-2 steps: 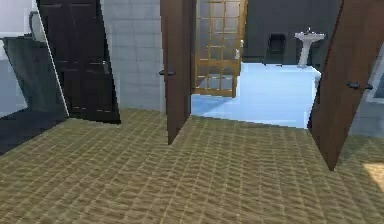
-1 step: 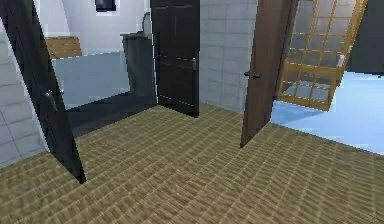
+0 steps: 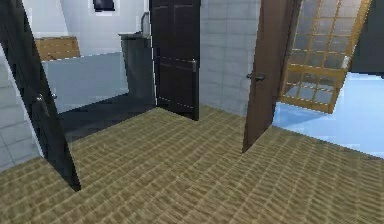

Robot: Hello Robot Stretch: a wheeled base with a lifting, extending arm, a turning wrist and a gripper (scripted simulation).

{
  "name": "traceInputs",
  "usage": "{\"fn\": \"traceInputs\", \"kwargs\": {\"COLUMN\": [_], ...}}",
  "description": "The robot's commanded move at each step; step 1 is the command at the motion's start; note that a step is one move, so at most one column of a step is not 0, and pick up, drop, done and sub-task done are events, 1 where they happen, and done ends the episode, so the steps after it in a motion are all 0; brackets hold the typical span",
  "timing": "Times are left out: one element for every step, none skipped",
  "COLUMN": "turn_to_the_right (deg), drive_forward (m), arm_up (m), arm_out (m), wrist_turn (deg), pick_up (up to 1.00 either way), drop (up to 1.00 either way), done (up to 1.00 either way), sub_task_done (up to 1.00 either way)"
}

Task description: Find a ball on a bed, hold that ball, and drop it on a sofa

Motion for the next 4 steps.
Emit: {"fn": "traceInputs", "kwargs": {"turn_to_the_right": [-12.0,0.0,0.0,-36.0], "drive_forward": [0.00,1.00,0.85,0.00], "arm_up": [0.00,0.00,0.00,0.00], "arm_out": [0.00,0.00,0.00,0.00], "wrist_turn": [0.0,0.0,0.0,0.0], "pick_up": [0.00,0.00,0.00,0.00], "drop": [0.00,0.00,0.00,0.00], "done": [0.00,0.00,0.00,0.00], "sub_task_done": [0.00,0.00,0.00,0.00]}}
